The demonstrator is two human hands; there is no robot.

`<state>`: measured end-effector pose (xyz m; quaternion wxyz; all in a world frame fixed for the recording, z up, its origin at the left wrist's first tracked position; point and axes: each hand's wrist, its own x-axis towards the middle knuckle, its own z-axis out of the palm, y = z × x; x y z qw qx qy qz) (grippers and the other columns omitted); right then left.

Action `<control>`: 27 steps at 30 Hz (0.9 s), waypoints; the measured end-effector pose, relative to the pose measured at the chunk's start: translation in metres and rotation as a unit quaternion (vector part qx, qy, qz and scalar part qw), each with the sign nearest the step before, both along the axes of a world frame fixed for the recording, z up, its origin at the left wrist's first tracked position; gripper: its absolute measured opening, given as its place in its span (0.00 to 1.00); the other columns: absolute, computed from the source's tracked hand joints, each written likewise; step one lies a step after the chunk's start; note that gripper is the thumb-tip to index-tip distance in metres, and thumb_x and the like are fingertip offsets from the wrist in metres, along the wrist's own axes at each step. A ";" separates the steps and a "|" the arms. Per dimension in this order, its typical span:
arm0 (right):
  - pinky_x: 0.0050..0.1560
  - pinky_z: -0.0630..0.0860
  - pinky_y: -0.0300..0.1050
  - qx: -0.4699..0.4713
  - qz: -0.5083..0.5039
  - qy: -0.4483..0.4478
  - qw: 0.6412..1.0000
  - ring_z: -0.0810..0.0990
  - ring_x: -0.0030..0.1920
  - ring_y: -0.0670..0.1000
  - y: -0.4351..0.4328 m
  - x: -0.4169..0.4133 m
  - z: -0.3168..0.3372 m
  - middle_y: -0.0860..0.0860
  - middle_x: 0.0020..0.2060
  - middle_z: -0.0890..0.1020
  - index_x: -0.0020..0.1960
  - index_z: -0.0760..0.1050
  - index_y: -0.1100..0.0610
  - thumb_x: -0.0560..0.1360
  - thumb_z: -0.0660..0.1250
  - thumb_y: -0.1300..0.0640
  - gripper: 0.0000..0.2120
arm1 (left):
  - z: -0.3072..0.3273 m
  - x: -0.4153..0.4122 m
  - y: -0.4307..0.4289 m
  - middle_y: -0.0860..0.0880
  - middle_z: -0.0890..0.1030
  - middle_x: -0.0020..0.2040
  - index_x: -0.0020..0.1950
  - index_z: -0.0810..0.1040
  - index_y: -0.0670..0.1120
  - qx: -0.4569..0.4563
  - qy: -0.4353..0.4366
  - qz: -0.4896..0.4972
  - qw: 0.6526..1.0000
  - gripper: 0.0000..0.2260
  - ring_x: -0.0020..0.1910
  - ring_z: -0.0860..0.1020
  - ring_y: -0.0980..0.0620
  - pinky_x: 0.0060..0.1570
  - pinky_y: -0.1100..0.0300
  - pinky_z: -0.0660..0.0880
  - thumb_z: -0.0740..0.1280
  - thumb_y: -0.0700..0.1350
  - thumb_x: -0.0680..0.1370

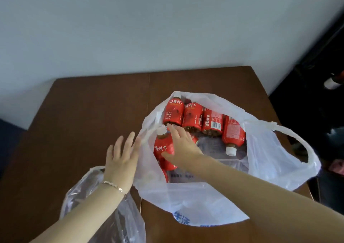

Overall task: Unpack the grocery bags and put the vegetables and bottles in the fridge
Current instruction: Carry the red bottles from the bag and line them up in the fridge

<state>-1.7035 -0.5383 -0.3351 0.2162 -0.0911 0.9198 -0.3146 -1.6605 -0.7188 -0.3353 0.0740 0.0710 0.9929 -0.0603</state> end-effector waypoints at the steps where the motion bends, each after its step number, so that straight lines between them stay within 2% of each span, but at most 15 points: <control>1: 0.72 0.60 0.55 -0.018 -0.001 -0.007 1.000 0.56 0.74 0.54 -0.011 -0.011 -0.003 0.50 0.75 0.56 0.77 0.47 0.49 0.76 0.64 0.51 0.36 | -0.005 -0.002 -0.002 0.37 0.72 0.67 0.68 0.65 0.41 0.018 0.051 -0.082 0.995 0.47 0.62 0.74 0.35 0.59 0.39 0.72 0.83 0.42 0.53; 3: 0.71 0.63 0.56 -0.037 0.009 -0.039 0.999 0.61 0.72 0.55 -0.025 -0.027 -0.012 0.51 0.74 0.60 0.76 0.51 0.47 0.77 0.63 0.55 0.32 | -0.007 -0.002 0.004 0.42 0.72 0.66 0.65 0.67 0.40 0.095 0.117 -0.259 0.954 0.36 0.64 0.72 0.42 0.68 0.47 0.65 0.77 0.37 0.60; 4: 0.68 0.67 0.55 -0.038 0.011 -0.047 0.998 0.66 0.69 0.56 -0.028 -0.031 -0.016 0.52 0.71 0.64 0.74 0.55 0.46 0.77 0.63 0.56 0.29 | -0.005 -0.002 0.006 0.44 0.71 0.66 0.64 0.69 0.41 0.132 0.107 -0.323 0.931 0.32 0.63 0.73 0.46 0.69 0.53 0.65 0.75 0.36 0.62; 5: 0.64 0.70 0.55 -0.039 0.003 -0.042 0.998 0.72 0.64 0.56 -0.028 -0.033 -0.018 0.52 0.67 0.69 0.72 0.60 0.46 0.77 0.63 0.56 0.25 | -0.001 -0.004 0.009 0.46 0.73 0.65 0.61 0.73 0.43 0.158 0.072 -0.350 0.921 0.30 0.60 0.76 0.50 0.65 0.59 0.69 0.77 0.36 0.61; 6: 0.60 0.73 0.54 -0.038 -0.007 -0.029 0.999 0.75 0.59 0.55 -0.025 -0.033 -0.015 0.52 0.63 0.73 0.68 0.64 0.47 0.77 0.63 0.56 0.21 | -0.001 -0.005 0.009 0.46 0.76 0.63 0.56 0.77 0.45 0.180 0.045 -0.354 0.917 0.26 0.53 0.80 0.53 0.56 0.64 0.74 0.78 0.36 0.60; 8: 0.55 0.75 0.52 -0.018 -0.025 0.021 0.999 0.76 0.54 0.55 -0.012 -0.029 -0.010 0.52 0.55 0.76 0.59 0.70 0.53 0.76 0.63 0.56 0.12 | 0.001 -0.006 0.008 0.50 0.81 0.56 0.47 0.81 0.48 0.202 0.010 -0.339 0.919 0.12 0.40 0.82 0.58 0.40 0.67 0.79 0.72 0.38 0.66; 9: 0.54 0.74 0.50 -0.012 -0.022 0.041 0.999 0.75 0.54 0.54 -0.003 -0.024 -0.009 0.52 0.54 0.76 0.56 0.72 0.56 0.76 0.63 0.57 0.09 | 0.005 -0.006 0.010 0.52 0.83 0.50 0.46 0.81 0.49 0.195 -0.015 -0.326 0.925 0.08 0.36 0.81 0.59 0.34 0.67 0.78 0.65 0.41 0.70; 10: 0.53 0.73 0.48 -0.008 -0.009 0.053 0.999 0.74 0.54 0.54 0.007 -0.016 -0.008 0.52 0.53 0.76 0.53 0.74 0.57 0.76 0.63 0.57 0.07 | 0.009 -0.006 0.015 0.54 0.83 0.45 0.46 0.80 0.50 0.171 -0.031 -0.314 0.933 0.11 0.35 0.81 0.58 0.32 0.66 0.76 0.58 0.45 0.74; 12: 0.53 0.72 0.46 0.006 0.032 0.059 0.998 0.74 0.55 0.54 0.027 0.006 -0.007 0.52 0.55 0.74 0.54 0.76 0.58 0.78 0.62 0.56 0.08 | 0.018 -0.006 0.027 0.52 0.81 0.45 0.52 0.76 0.50 0.071 -0.073 -0.257 0.961 0.17 0.43 0.81 0.53 0.39 0.62 0.73 0.50 0.52 0.79; 14: 0.53 0.73 0.46 0.022 0.061 0.066 0.996 0.74 0.55 0.54 0.042 0.027 -0.010 0.53 0.56 0.74 0.54 0.77 0.57 0.78 0.63 0.55 0.09 | 0.022 -0.006 0.032 0.51 0.80 0.49 0.57 0.73 0.51 -0.009 -0.126 -0.170 0.977 0.19 0.50 0.79 0.50 0.48 0.59 0.72 0.49 0.60 0.80; 17: 0.52 0.73 0.43 0.074 0.060 0.060 0.994 0.72 0.56 0.50 0.061 0.047 -0.008 0.50 0.55 0.73 0.54 0.76 0.54 0.78 0.61 0.52 0.09 | 0.029 -0.006 0.038 0.51 0.79 0.45 0.52 0.74 0.51 -0.050 -0.194 -0.088 0.976 0.24 0.48 0.78 0.51 0.49 0.59 0.73 0.51 0.68 0.75; 19: 0.52 0.74 0.41 0.119 0.043 0.051 0.991 0.71 0.56 0.48 0.070 0.054 -0.006 0.48 0.55 0.71 0.55 0.73 0.51 0.79 0.58 0.50 0.09 | 0.029 -0.005 0.044 0.51 0.77 0.41 0.49 0.74 0.50 -0.036 -0.216 -0.025 0.975 0.25 0.44 0.78 0.52 0.46 0.61 0.74 0.49 0.68 0.76; 21: 0.51 0.74 0.40 0.151 0.033 0.052 0.987 0.70 0.56 0.47 0.074 0.059 -0.006 0.47 0.55 0.71 0.56 0.71 0.50 0.80 0.56 0.49 0.10 | 0.024 -0.003 0.051 0.51 0.75 0.39 0.48 0.72 0.50 -0.030 -0.202 0.024 0.979 0.22 0.42 0.78 0.52 0.43 0.62 0.73 0.48 0.65 0.78; 25: 0.48 0.76 0.42 0.166 0.007 0.066 0.984 0.71 0.55 0.48 0.069 0.060 -0.007 0.48 0.56 0.71 0.57 0.70 0.51 0.81 0.54 0.49 0.10 | 0.023 0.003 0.060 0.51 0.76 0.45 0.58 0.70 0.52 0.001 -0.189 0.045 0.981 0.14 0.51 0.78 0.50 0.52 0.58 0.74 0.56 0.59 0.79; 27: 0.47 0.75 0.42 0.162 -0.011 0.077 0.984 0.70 0.57 0.49 0.067 0.063 -0.010 0.48 0.56 0.71 0.58 0.70 0.51 0.81 0.54 0.49 0.11 | 0.023 0.008 0.066 0.51 0.78 0.50 0.60 0.68 0.53 0.008 -0.202 0.025 0.979 0.14 0.53 0.77 0.48 0.55 0.55 0.74 0.60 0.57 0.77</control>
